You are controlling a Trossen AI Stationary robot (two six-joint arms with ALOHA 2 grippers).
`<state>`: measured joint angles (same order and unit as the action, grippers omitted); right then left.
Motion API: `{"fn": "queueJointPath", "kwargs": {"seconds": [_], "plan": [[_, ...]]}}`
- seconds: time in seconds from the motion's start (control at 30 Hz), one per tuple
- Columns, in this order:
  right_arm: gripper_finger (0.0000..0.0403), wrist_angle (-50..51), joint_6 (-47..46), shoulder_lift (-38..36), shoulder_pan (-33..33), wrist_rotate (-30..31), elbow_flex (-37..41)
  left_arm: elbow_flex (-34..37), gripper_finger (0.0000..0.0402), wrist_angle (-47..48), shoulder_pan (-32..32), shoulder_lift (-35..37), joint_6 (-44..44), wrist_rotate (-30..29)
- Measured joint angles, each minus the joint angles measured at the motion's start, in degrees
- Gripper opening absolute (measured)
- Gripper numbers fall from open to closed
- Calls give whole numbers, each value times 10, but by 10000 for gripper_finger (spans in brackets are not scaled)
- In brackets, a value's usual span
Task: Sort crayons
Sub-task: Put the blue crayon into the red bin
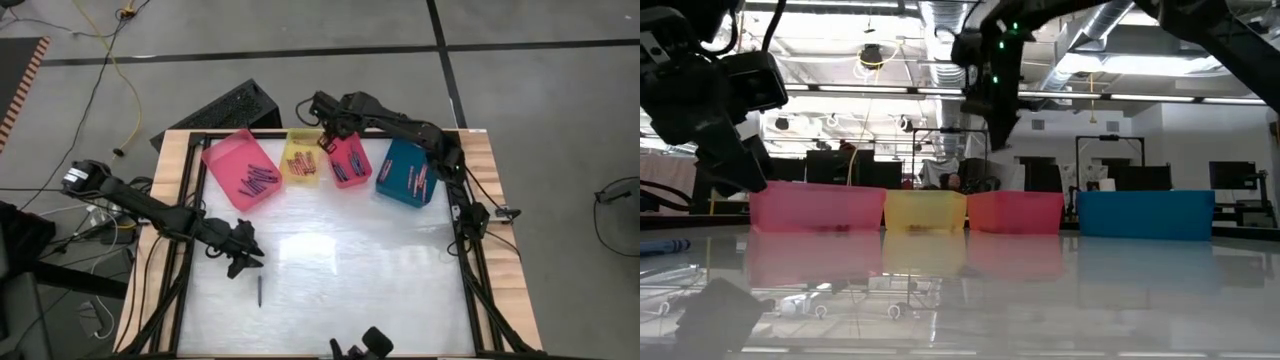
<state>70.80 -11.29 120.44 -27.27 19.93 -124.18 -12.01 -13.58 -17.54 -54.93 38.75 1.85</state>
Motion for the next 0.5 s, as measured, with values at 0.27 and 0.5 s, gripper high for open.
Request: {"fn": "queueJointPath", "kwargs": {"seconds": [0.27,0.5], "plan": [[2,-200,7,-91,30,-55,257,0,183,49,33,42,10,-12],[2,-472,-98,-211,0,-57,502,0,183,52,42,43,17,-36]]}}
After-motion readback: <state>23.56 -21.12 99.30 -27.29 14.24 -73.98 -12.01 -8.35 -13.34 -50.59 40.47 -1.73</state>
